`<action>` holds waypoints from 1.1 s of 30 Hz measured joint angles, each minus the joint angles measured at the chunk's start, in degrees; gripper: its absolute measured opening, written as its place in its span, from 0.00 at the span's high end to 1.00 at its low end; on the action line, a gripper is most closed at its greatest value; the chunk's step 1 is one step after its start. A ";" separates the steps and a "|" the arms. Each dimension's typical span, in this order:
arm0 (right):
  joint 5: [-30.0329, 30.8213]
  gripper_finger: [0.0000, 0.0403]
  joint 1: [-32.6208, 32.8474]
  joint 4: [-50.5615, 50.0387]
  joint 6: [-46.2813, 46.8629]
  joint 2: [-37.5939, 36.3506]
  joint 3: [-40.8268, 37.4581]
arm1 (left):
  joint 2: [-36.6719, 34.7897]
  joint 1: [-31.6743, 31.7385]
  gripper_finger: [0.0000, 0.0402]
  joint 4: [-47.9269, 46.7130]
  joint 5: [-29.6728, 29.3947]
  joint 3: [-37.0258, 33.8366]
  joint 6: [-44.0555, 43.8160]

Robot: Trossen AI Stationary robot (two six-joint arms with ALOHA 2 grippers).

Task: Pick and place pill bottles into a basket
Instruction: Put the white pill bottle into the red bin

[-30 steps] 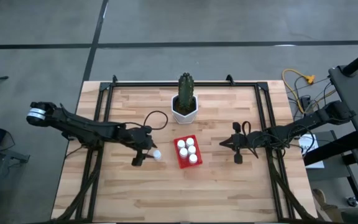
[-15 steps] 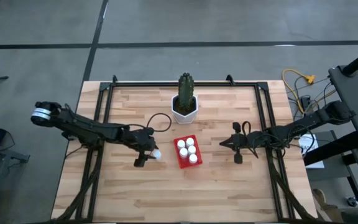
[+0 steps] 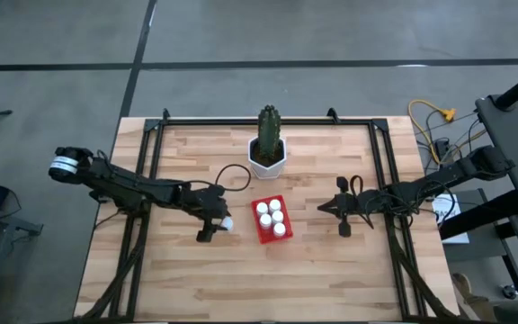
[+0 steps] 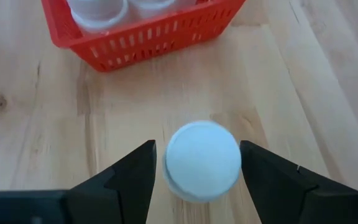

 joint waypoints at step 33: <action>-0.04 0.98 0.02 0.00 -0.96 0.02 -0.02 | 0.38 0.00 0.47 -12.66 0.31 8.18 -0.93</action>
